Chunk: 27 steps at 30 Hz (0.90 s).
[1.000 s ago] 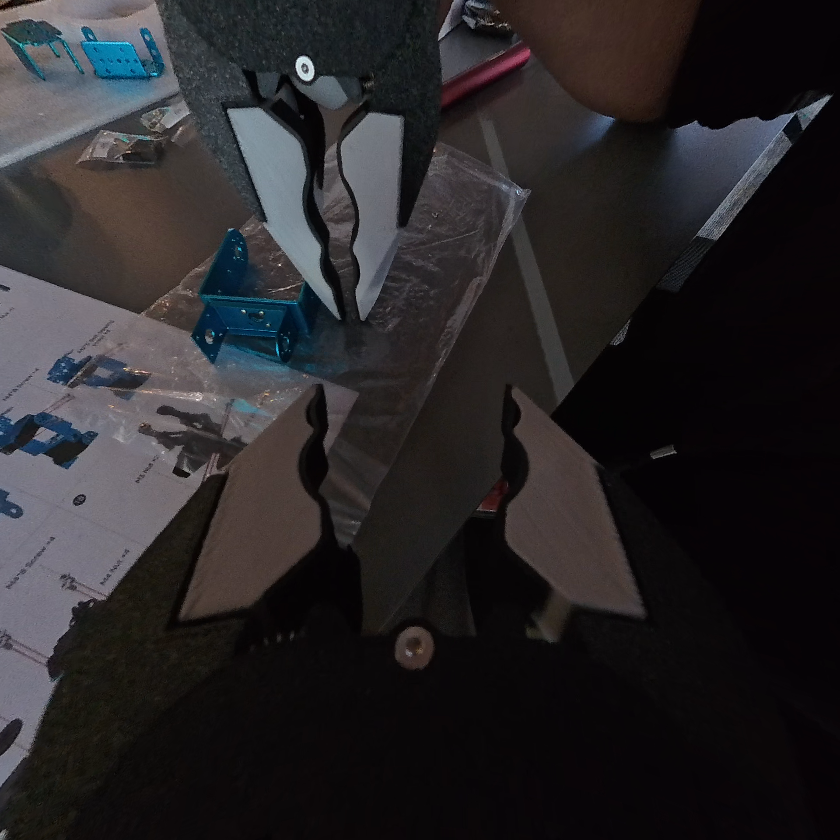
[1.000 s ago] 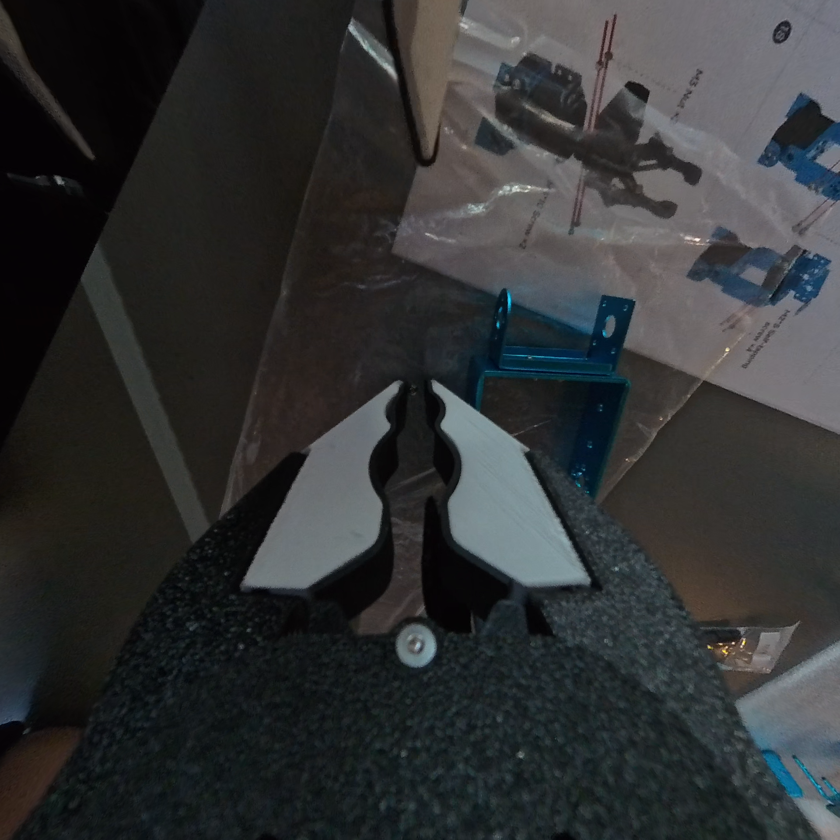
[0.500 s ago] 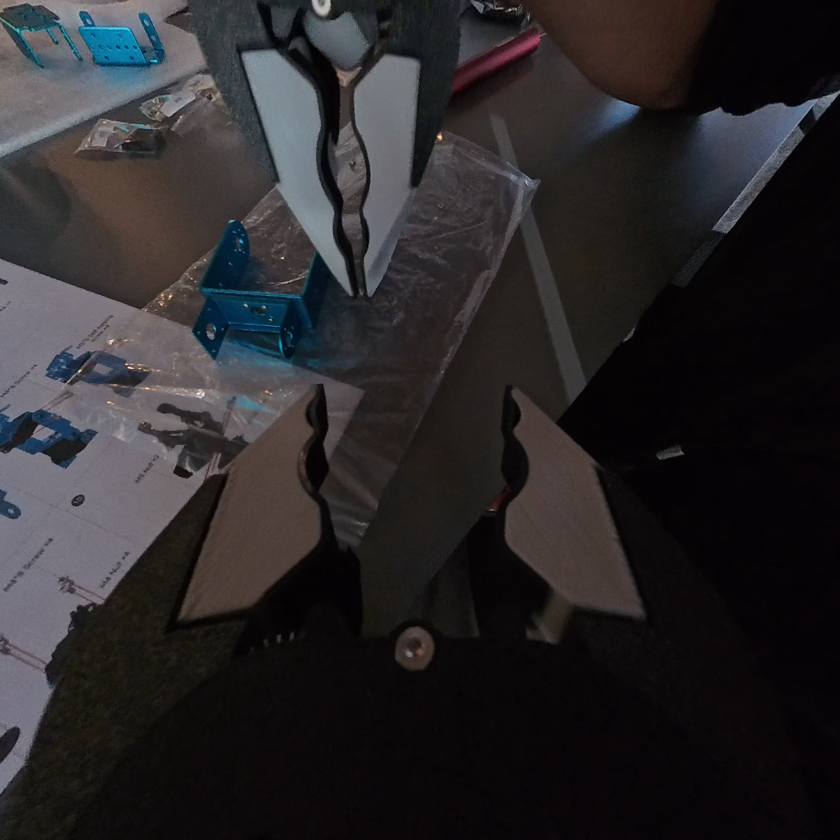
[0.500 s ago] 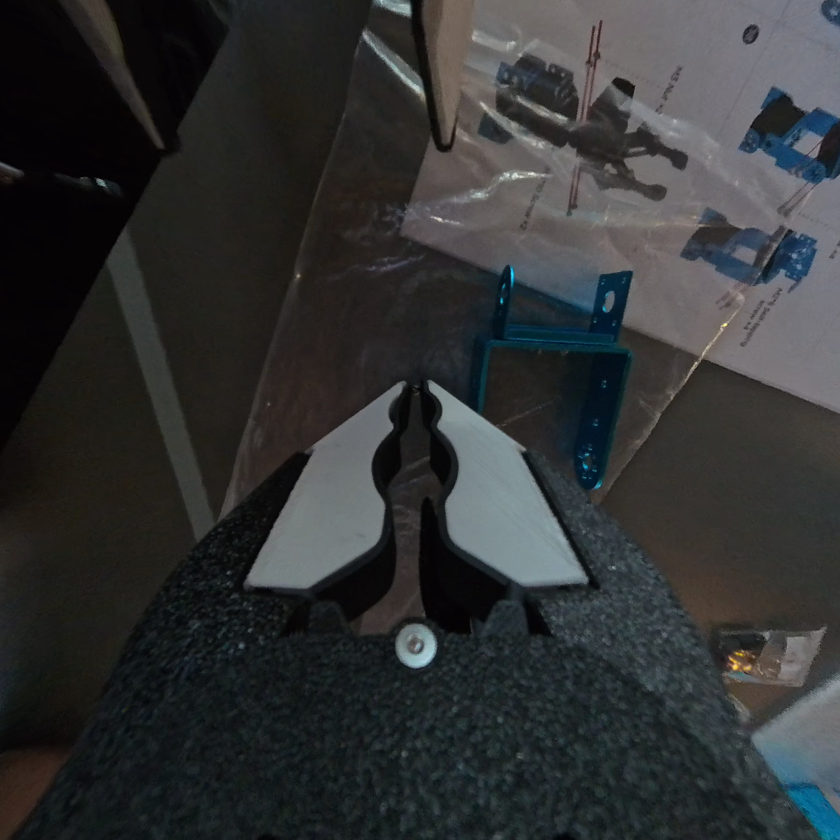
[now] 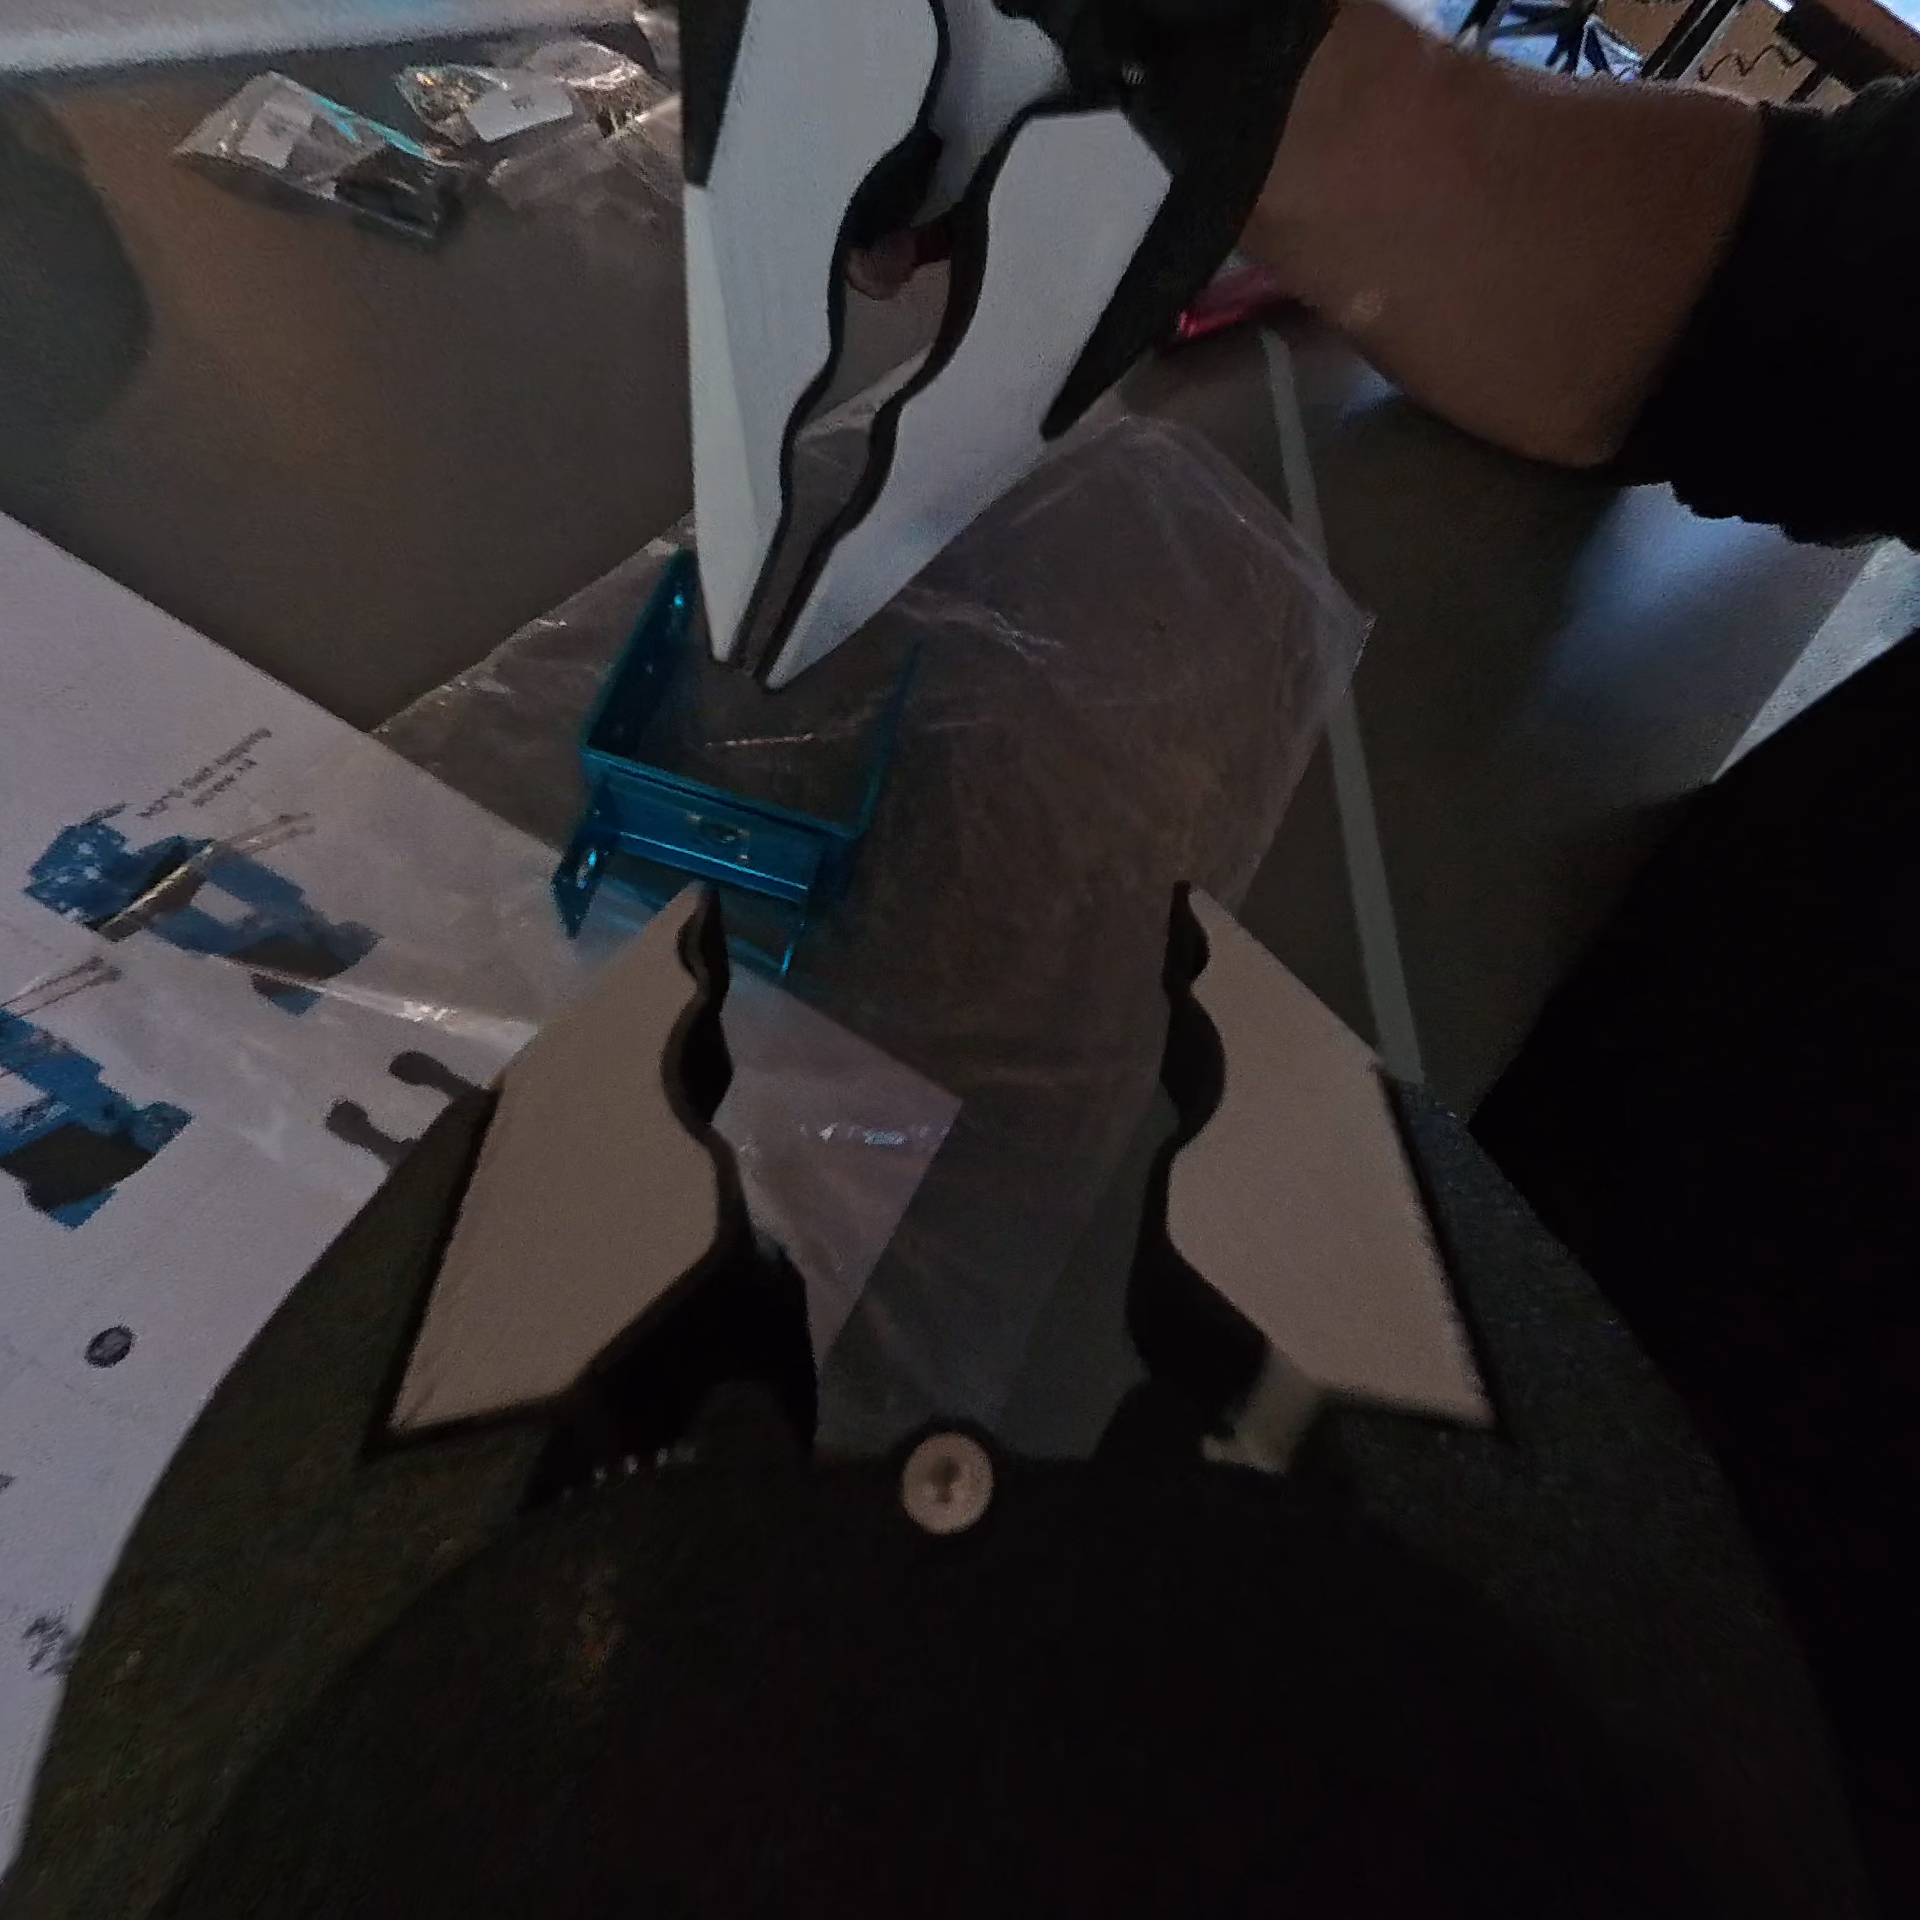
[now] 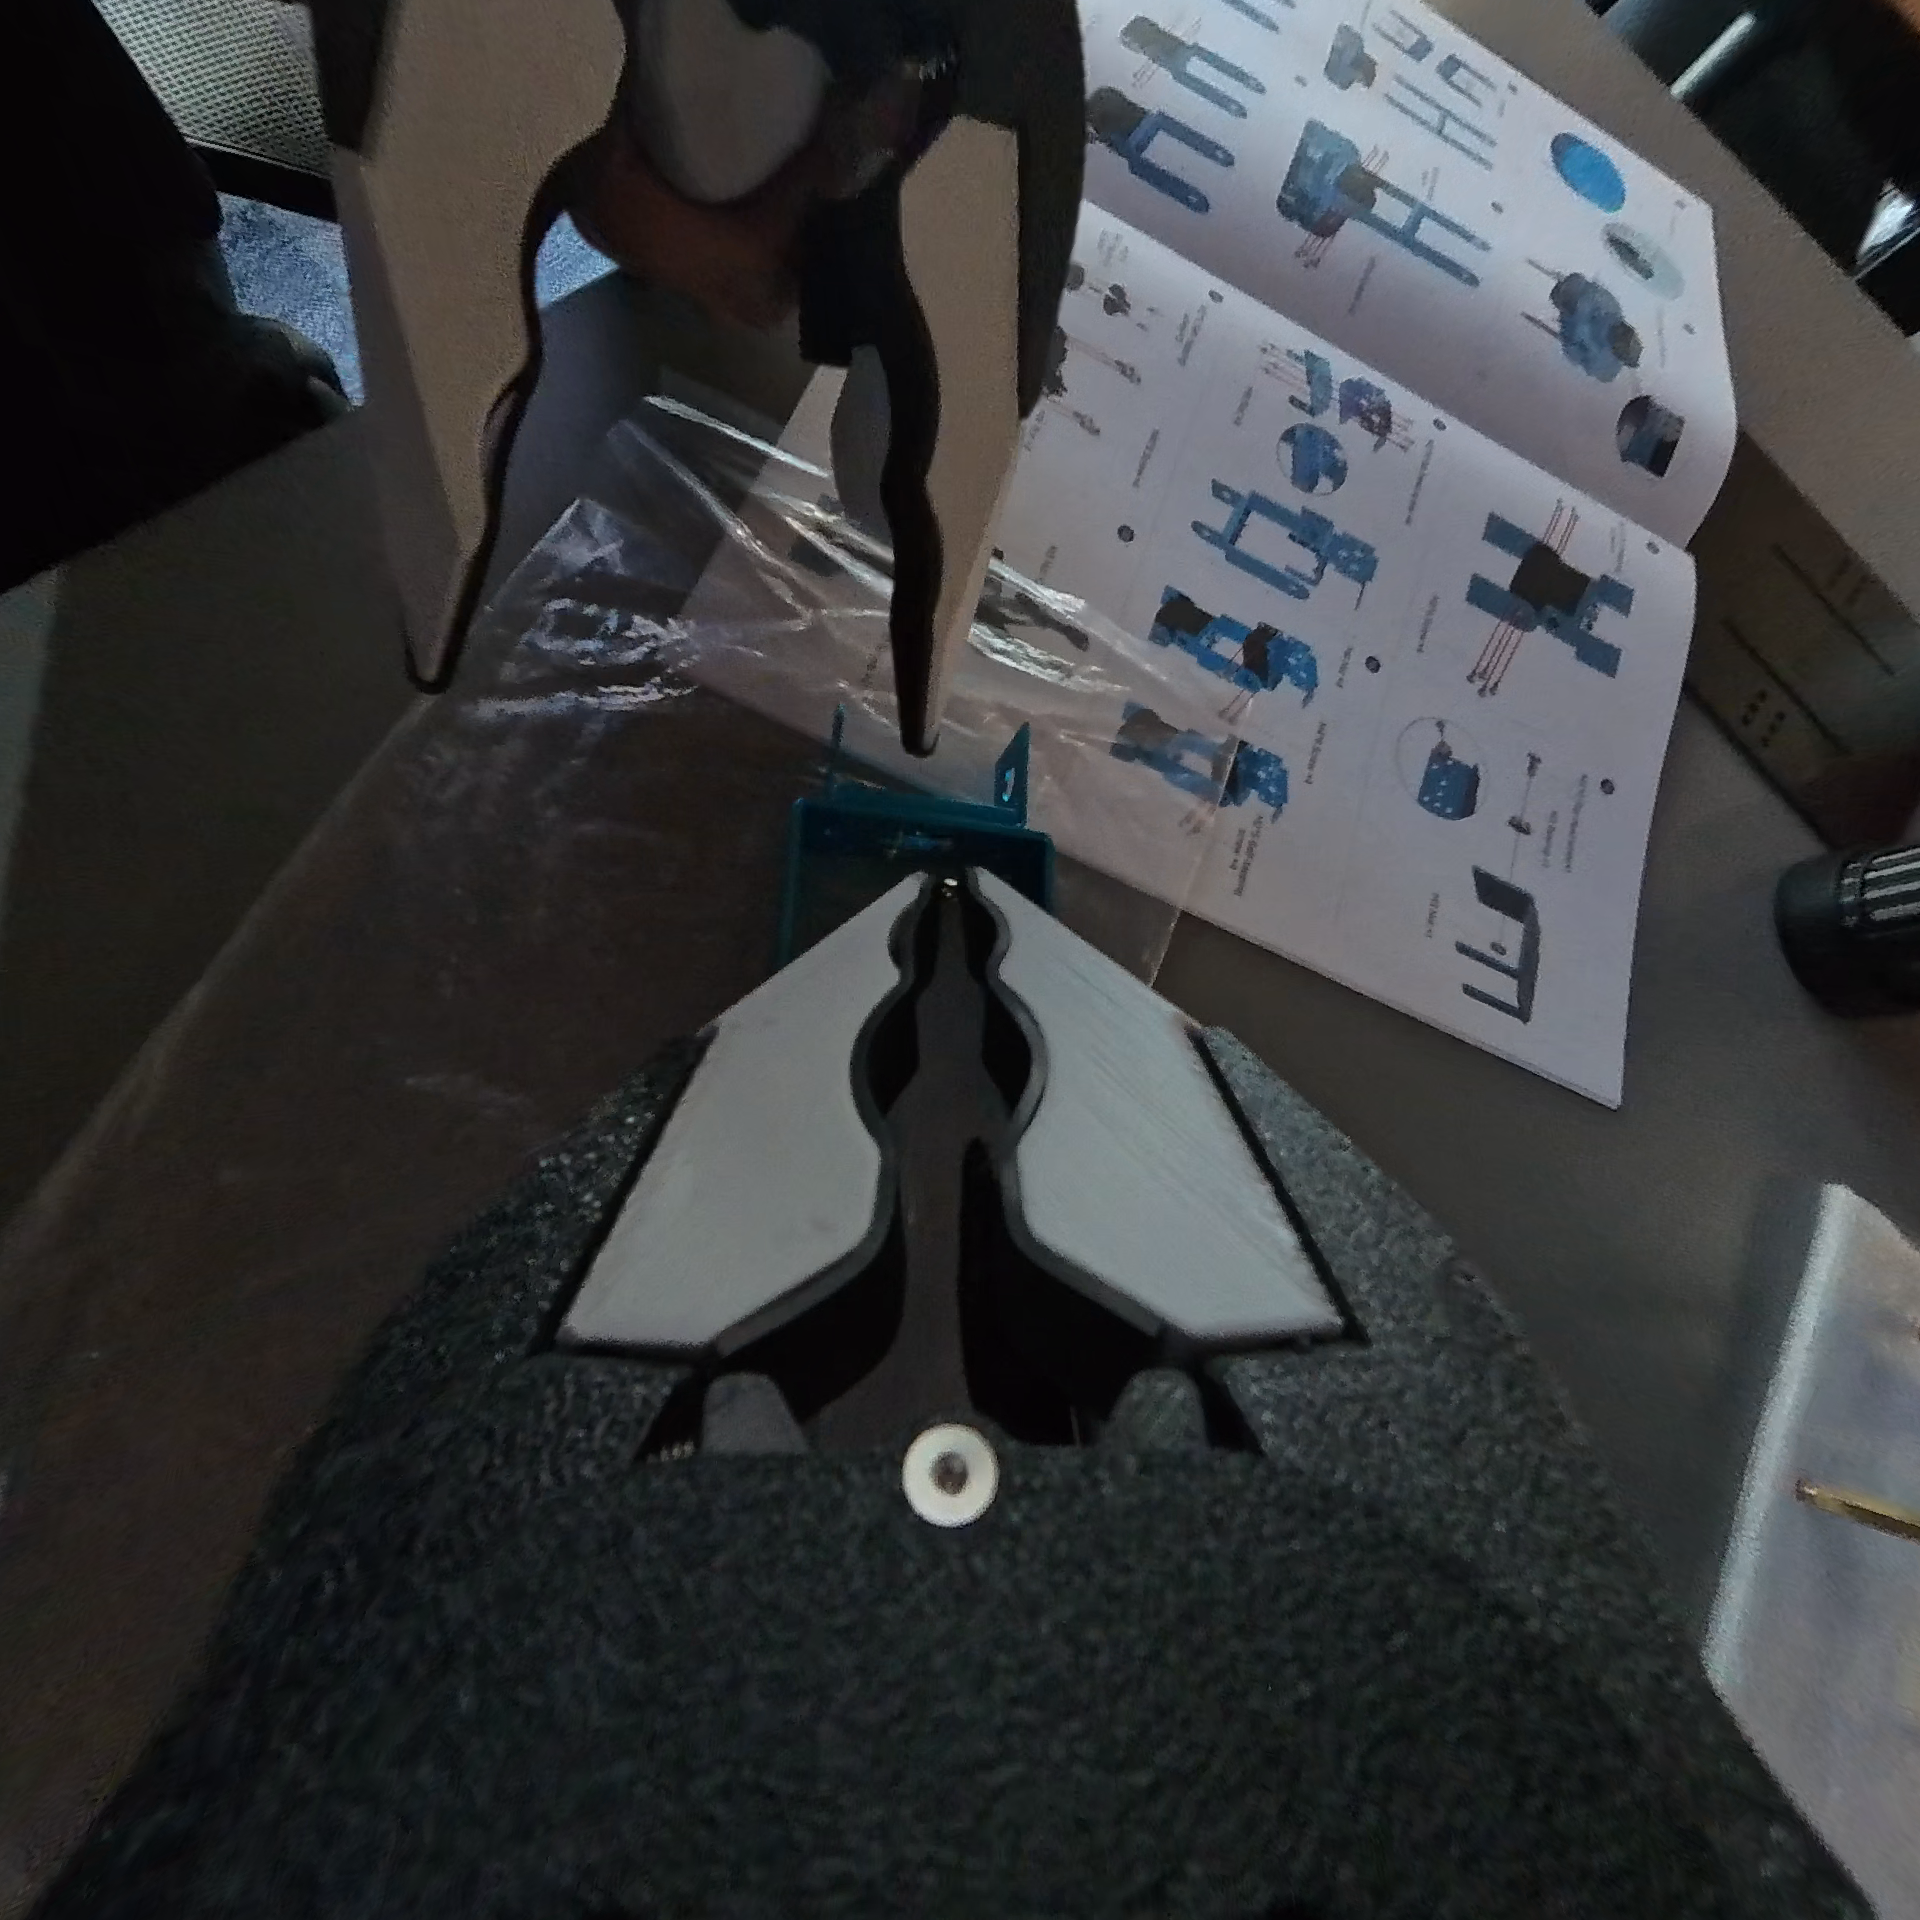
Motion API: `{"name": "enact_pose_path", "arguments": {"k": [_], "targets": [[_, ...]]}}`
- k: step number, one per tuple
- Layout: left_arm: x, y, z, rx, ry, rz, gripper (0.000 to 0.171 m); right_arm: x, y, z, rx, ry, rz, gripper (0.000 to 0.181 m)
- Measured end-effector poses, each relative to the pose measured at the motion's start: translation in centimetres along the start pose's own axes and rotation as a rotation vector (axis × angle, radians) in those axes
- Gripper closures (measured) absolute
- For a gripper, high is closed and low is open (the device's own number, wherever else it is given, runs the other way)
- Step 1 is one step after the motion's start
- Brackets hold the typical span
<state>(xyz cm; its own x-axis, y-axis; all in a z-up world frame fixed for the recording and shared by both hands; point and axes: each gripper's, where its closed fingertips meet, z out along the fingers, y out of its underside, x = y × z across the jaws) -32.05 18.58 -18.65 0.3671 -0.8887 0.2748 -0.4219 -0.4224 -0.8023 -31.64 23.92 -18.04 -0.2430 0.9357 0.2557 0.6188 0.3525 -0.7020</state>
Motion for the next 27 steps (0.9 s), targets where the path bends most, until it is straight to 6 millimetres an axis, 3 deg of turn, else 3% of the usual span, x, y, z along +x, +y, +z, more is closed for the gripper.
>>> {"name": "enact_pose_path", "arguments": {"k": [5, 8, 15, 22, 27], "targets": [[0.0, -0.2, 0.7, -0.021, 0.012, -0.023, 0.087, -1.1, -0.1, 0.3, 0.077, -0.021, -0.054, 0.178], [0.0, 0.0, 1.0, -0.046, 0.027, -0.03, 0.087, -1.1, -0.7, 0.7, 0.156, 0.022, -0.149, 0.177], [0.3, -0.5, 1.0, -0.02, 0.068, -0.023, 0.087, -0.7, 0.0, 1.6, 0.149, 0.061, -0.225, 0.176], [0.2, -0.1, 1.3, -0.051, 0.078, -0.021, 0.087, -1.1, -0.5, 1.2, 0.241, 0.048, -0.379, 0.179], [0.2, 0.0, 1.6, -0.059, 0.077, -0.014, 0.087, -0.7, -0.8, 0.5, 0.298, -0.006, -0.318, 0.18]]}}
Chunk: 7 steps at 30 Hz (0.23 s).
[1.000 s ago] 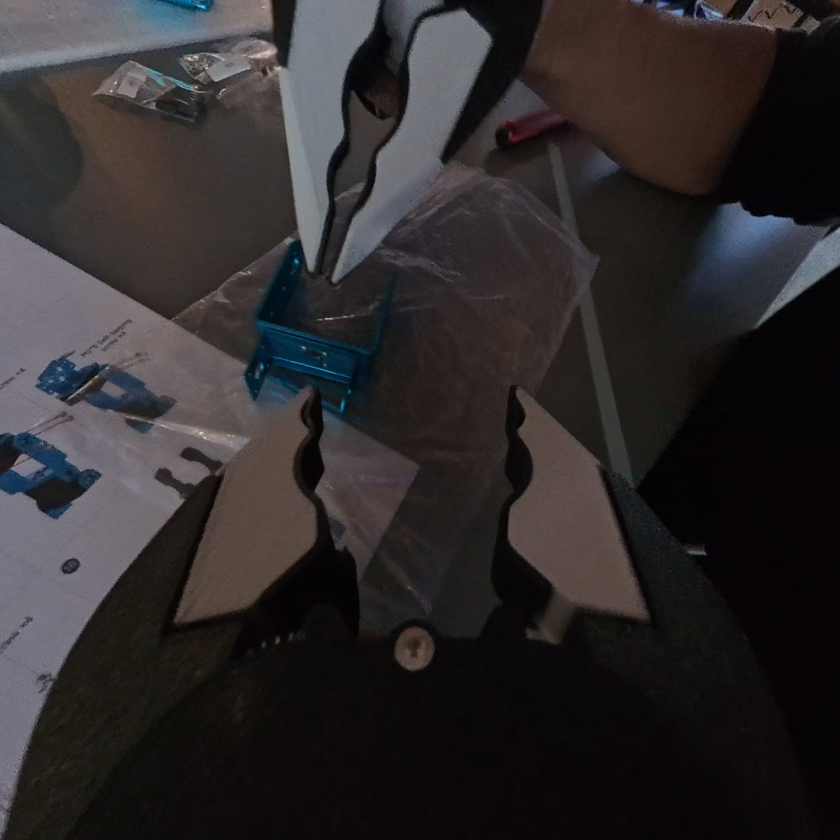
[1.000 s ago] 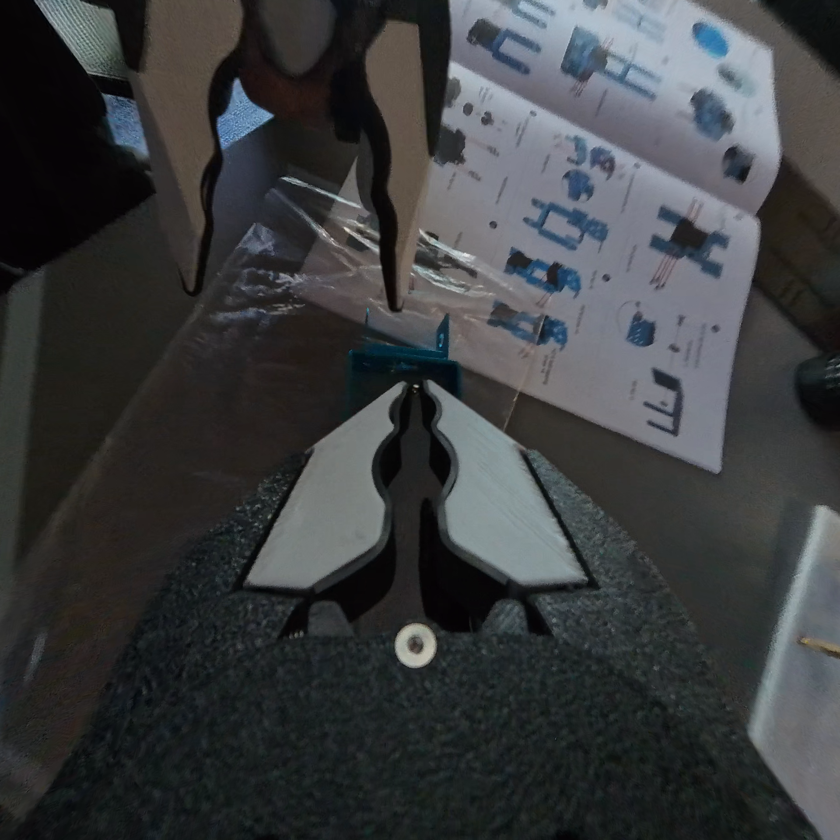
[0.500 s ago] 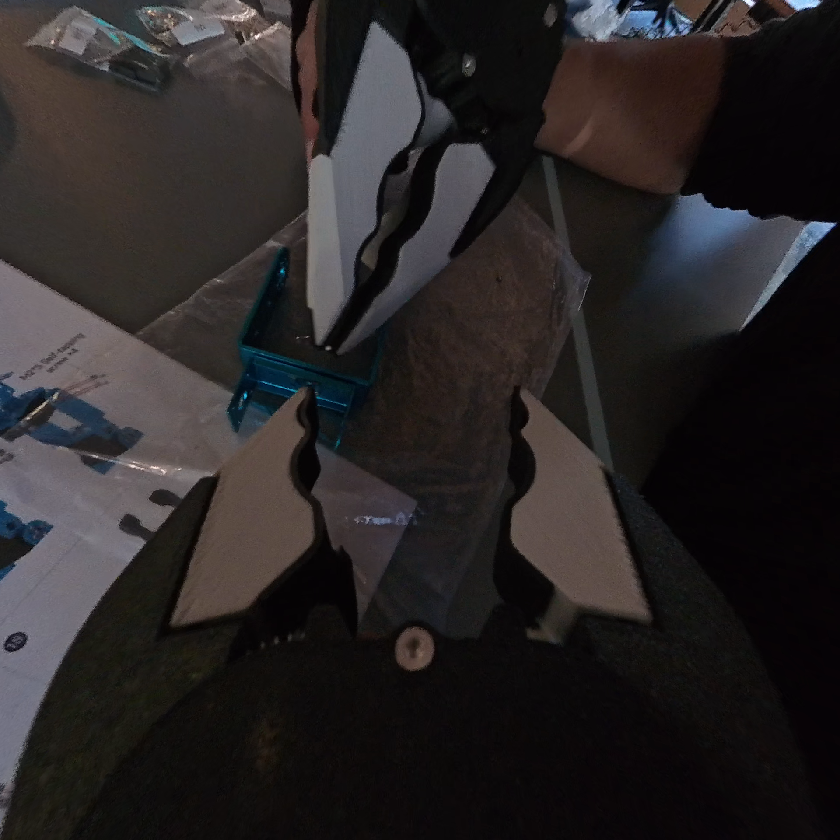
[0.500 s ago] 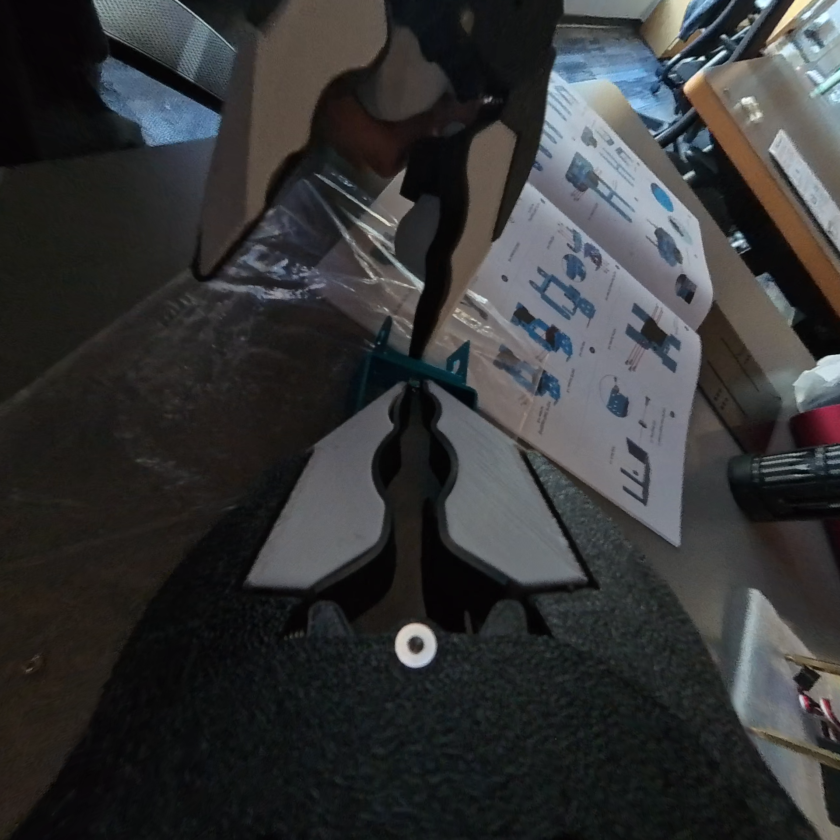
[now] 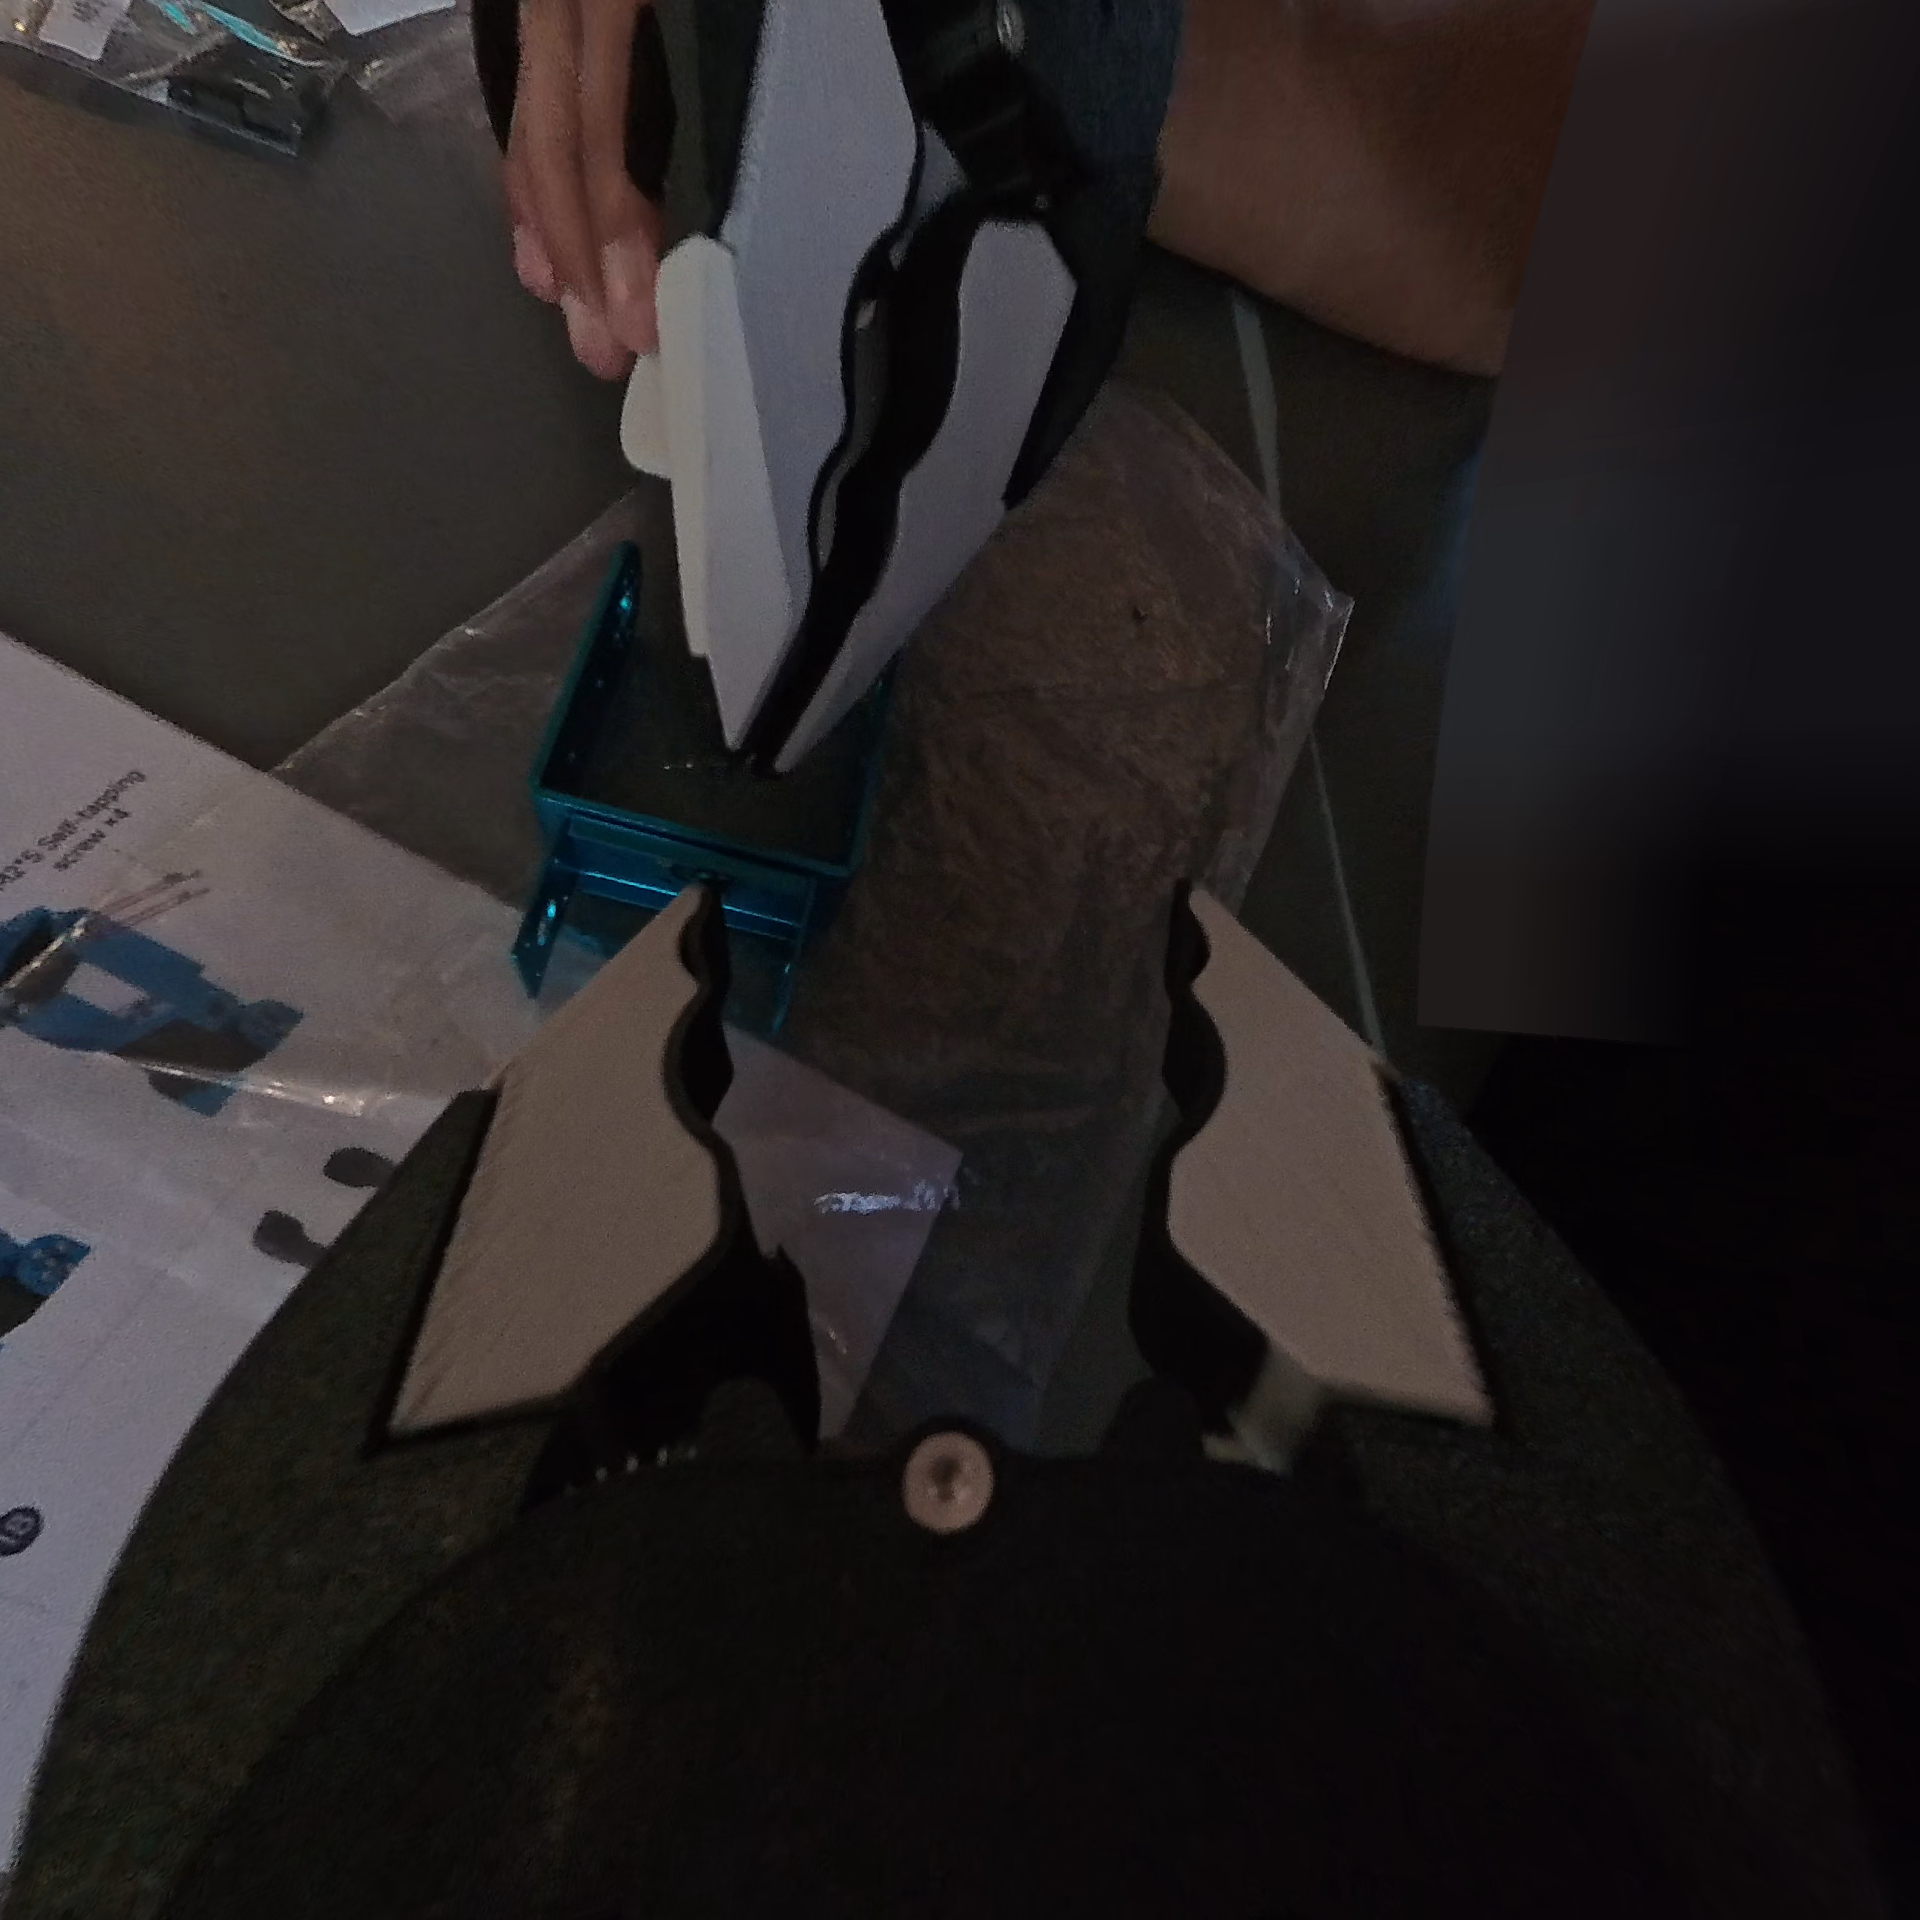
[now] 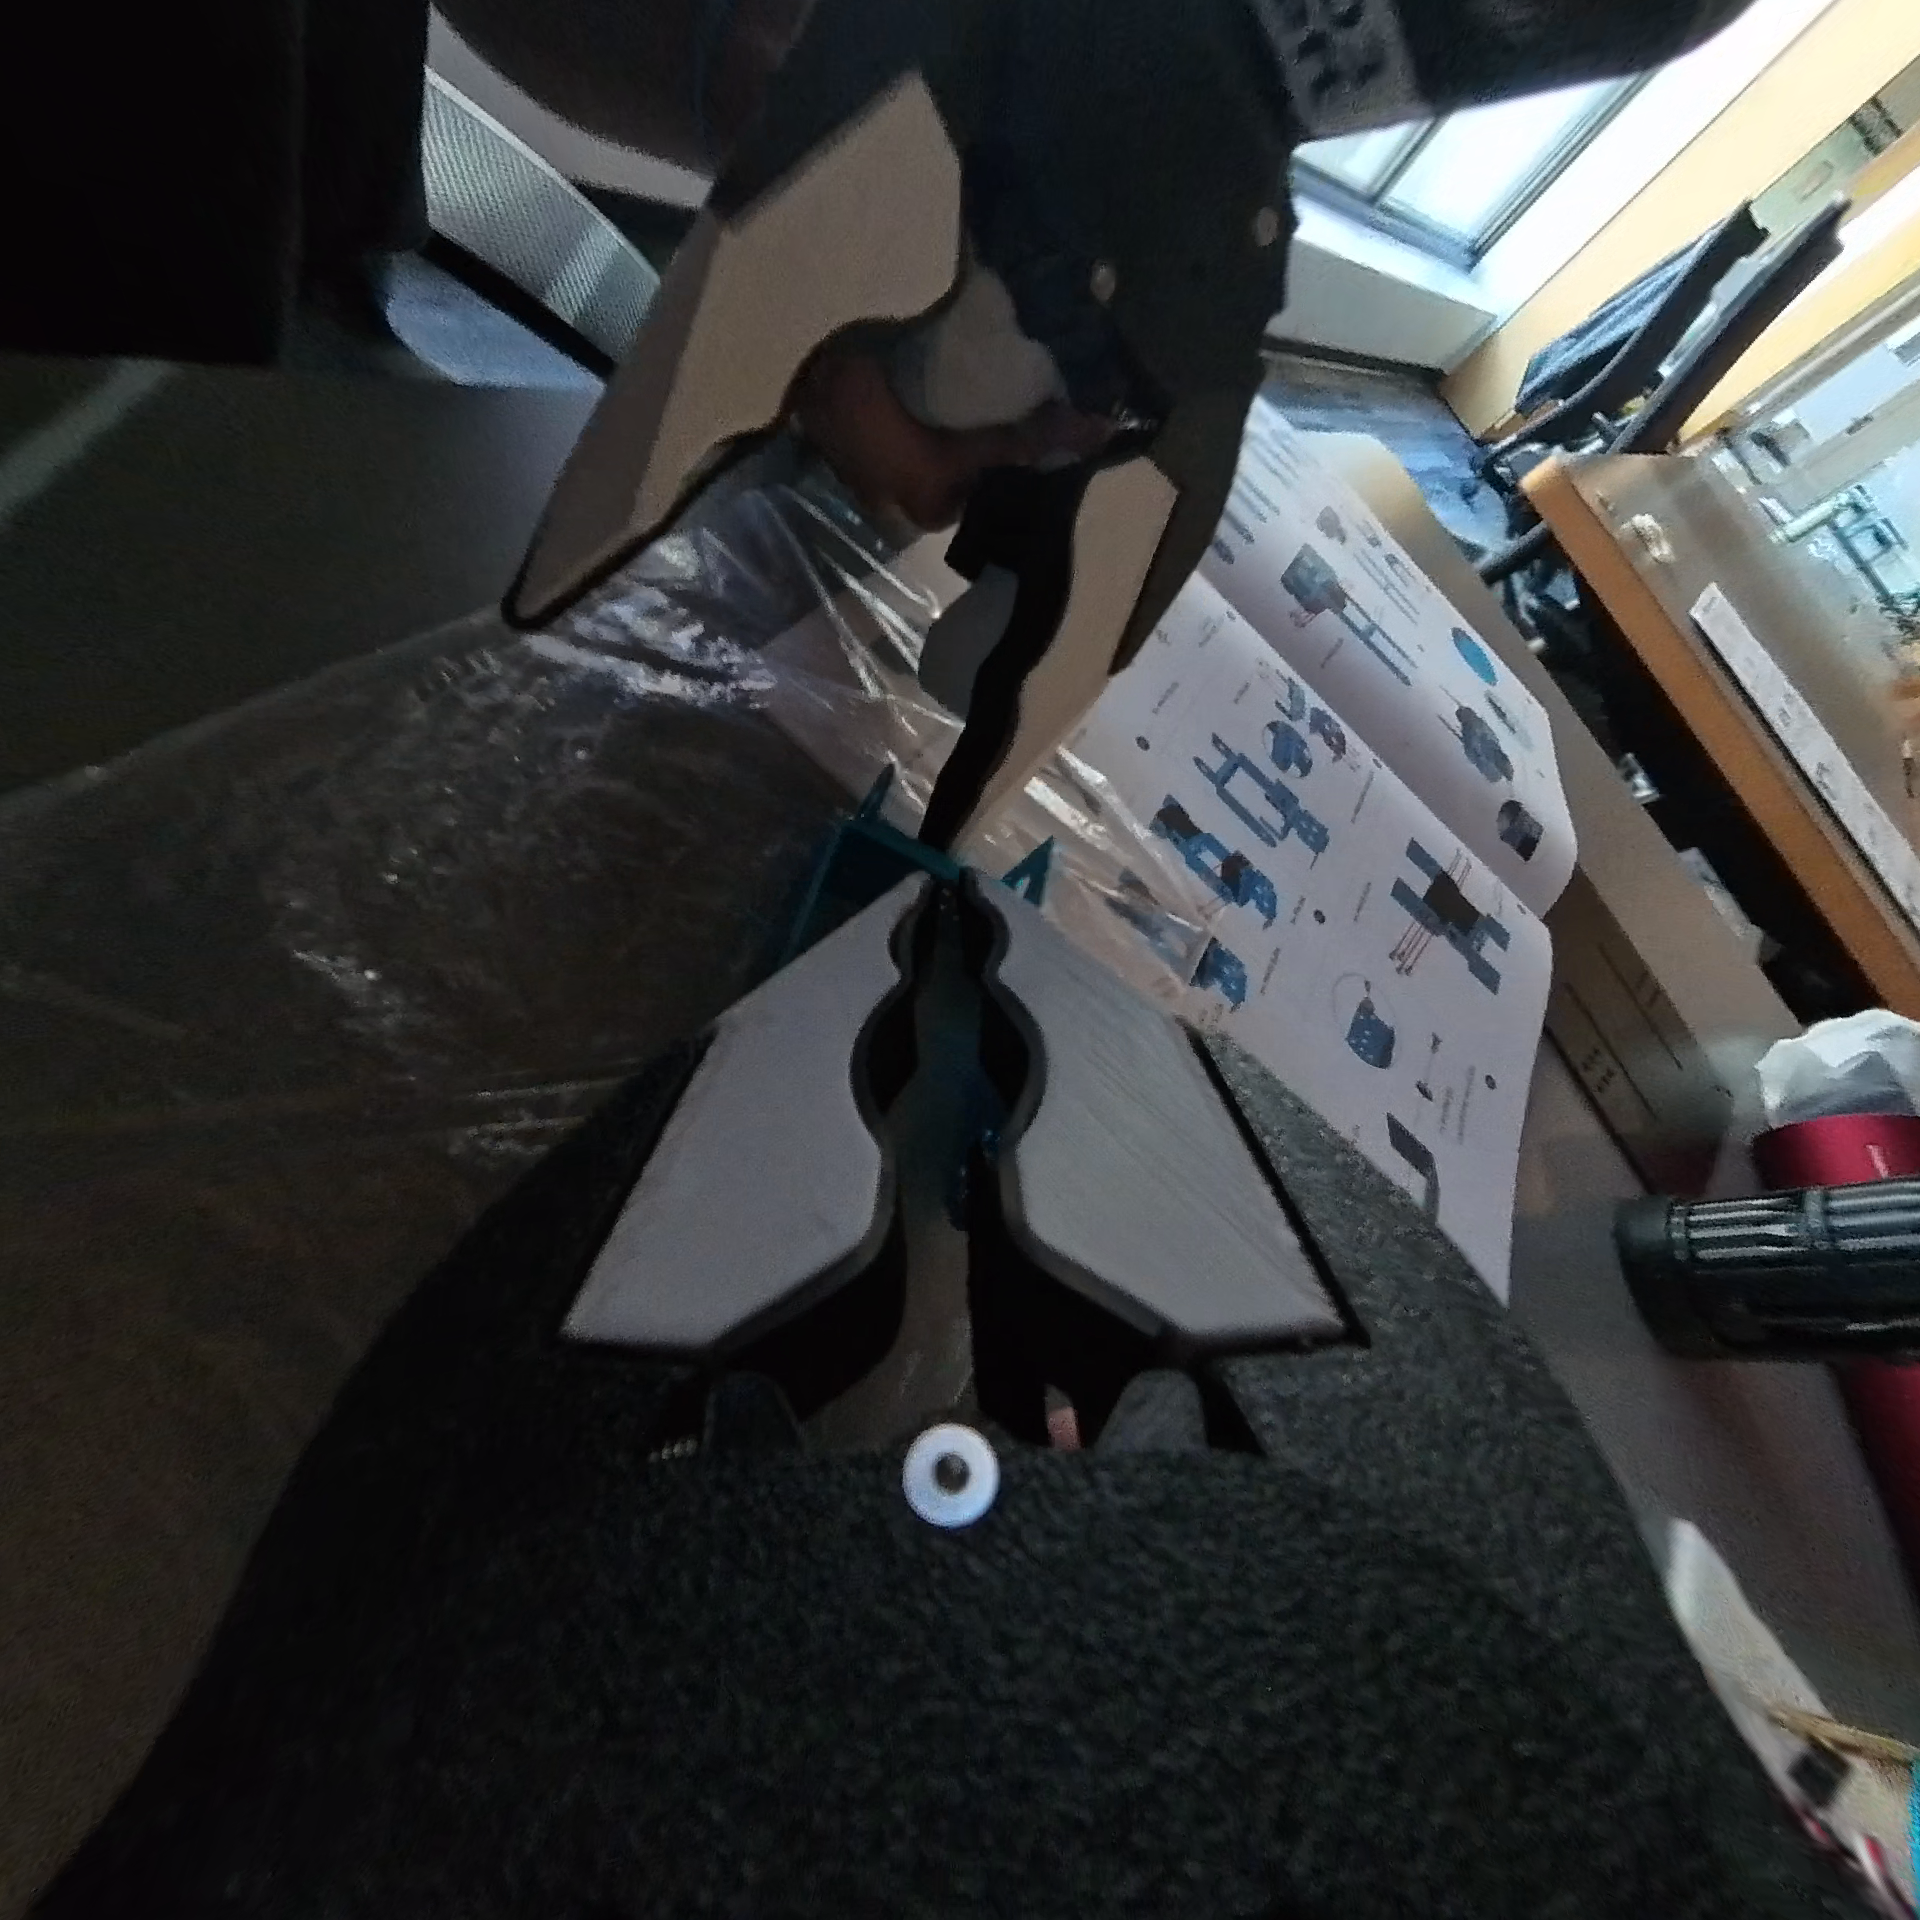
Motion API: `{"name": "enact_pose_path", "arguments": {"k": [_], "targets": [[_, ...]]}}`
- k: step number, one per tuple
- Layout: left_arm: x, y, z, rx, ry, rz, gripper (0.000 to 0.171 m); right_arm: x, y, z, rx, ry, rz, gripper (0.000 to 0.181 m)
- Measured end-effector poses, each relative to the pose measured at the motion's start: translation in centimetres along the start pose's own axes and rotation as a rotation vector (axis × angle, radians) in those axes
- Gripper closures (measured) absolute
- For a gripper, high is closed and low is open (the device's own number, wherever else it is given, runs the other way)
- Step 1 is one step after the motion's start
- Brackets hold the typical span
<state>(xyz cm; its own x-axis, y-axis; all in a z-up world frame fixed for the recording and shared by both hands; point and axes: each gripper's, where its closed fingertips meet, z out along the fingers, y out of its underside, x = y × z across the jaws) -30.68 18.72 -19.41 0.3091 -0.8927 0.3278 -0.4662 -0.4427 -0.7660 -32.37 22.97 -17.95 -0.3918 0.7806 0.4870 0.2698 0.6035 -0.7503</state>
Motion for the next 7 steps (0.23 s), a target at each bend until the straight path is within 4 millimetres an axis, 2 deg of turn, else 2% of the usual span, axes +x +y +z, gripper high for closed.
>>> {"name": "enact_pose_path", "arguments": {"k": [3, 7], "targets": [[-0.06, 0.05, 0.13, -0.005, -0.009, 0.006, 0.088, -0.03, 0.23, -0.36, 0.017, -0.047, 0.029, 0.18], [-0.1, 0.05, 0.19, -0.004, -0.013, 0.002, 0.089, -0.35, 0.61, 0.09, 0.013, -0.034, -0.116, 0.179]]}}
